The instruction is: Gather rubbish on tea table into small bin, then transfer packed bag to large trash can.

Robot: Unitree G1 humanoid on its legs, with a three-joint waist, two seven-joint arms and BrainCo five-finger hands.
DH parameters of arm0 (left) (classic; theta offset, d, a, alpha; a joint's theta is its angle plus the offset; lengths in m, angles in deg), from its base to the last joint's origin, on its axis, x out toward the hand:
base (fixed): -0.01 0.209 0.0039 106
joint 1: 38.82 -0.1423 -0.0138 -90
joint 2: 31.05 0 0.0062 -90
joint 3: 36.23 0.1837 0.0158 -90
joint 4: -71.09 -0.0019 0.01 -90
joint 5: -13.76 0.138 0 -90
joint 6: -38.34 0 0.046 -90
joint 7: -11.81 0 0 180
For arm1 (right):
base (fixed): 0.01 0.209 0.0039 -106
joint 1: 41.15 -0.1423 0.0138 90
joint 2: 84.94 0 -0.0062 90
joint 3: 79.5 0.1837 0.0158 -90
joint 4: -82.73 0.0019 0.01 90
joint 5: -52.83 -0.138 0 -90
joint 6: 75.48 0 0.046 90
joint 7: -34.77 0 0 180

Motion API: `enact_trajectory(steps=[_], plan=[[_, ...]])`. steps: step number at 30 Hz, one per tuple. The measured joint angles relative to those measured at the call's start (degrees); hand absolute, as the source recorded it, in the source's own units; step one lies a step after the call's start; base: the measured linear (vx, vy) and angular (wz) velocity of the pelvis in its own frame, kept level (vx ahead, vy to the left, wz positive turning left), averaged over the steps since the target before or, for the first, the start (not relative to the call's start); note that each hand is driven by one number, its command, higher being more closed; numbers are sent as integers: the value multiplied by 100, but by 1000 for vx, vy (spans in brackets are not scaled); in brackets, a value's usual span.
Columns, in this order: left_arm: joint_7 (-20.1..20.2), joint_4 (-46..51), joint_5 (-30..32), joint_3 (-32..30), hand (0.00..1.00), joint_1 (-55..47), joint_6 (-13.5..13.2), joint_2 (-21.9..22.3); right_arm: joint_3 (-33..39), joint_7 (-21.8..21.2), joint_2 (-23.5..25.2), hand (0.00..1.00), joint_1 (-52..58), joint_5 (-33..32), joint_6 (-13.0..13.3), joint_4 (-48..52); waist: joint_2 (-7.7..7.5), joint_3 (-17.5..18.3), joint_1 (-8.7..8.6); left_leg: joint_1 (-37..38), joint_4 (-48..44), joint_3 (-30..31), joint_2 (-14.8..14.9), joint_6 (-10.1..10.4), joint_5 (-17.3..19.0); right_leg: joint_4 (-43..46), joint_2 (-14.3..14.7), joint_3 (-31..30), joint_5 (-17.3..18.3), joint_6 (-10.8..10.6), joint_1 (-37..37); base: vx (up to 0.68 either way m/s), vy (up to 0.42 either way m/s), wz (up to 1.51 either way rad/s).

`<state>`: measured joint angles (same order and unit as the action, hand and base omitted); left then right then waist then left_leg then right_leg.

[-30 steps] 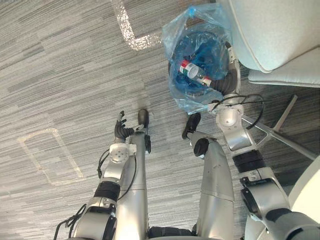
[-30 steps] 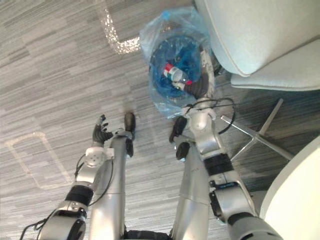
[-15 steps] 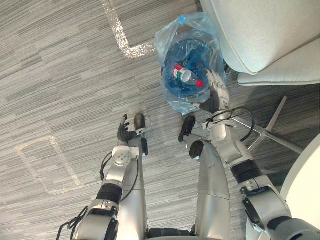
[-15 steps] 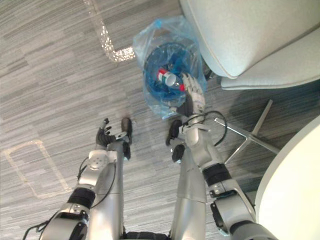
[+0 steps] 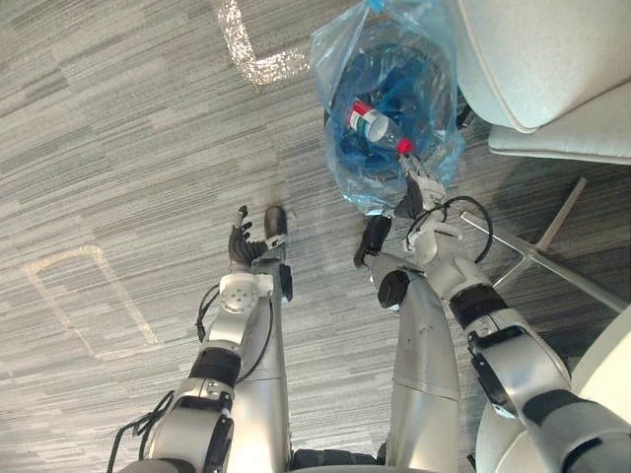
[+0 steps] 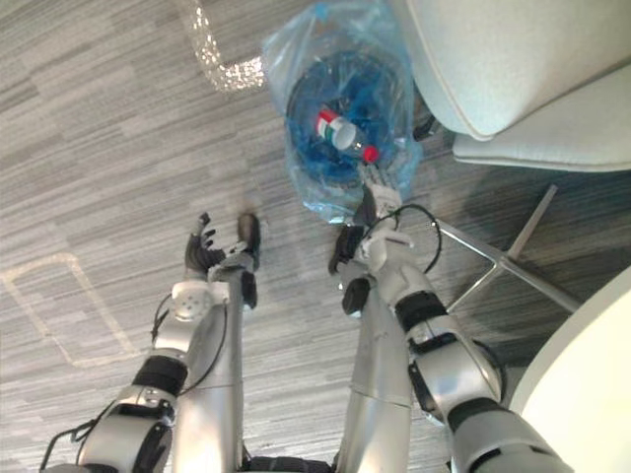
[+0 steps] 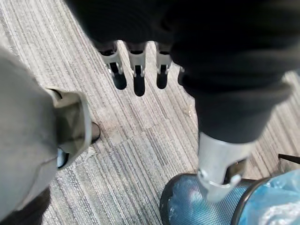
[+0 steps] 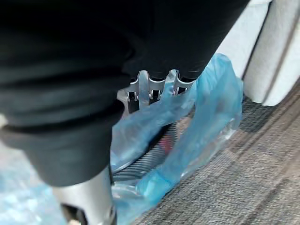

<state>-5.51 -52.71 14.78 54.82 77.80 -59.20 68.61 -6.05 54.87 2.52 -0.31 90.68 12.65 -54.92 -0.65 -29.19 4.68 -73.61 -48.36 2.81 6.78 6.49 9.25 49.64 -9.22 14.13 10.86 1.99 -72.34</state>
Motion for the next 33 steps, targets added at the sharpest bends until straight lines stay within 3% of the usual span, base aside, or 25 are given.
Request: enact_trajectory(steps=[8,19,22,28,33], plan=[[-15,34,-114,-5,0,68,-86,5,9,59,104,100,-89,-202,-24,-11,4,2,32,-148,1,77,-39,-30,-37,62,-70,79,67,-47,-108,-25,12,8],[9,125,-112,-12,0,66,-37,41,287,242,99,100,325,-303,-21,1140,3,3,25,-143,-85,63,-24,-22,-42,109,-59,57,46,-16,-107,0,2,0],[15,98,-108,-13,0,44,85,49,281,243,129,100,479,-302,-18,1347,3,3,20,-14,-84,66,0,2,-56,60,-22,59,32,4,40,-19,14,-7],[32,98,-104,13,0,-396,213,163,282,244,396,100,1119,-451,-22,2076,-28,30,4,707,202,-44,80,-19,-45,-230,41,60,-12,35,715,-20,0,-7],[165,89,3,229,0,-910,303,297,207,218,650,100,2047,-662,-15,2705,-96,76,-12,1897,734,-200,126,-23,-49,-785,113,54,-72,3,1876,33,-1,-6]])
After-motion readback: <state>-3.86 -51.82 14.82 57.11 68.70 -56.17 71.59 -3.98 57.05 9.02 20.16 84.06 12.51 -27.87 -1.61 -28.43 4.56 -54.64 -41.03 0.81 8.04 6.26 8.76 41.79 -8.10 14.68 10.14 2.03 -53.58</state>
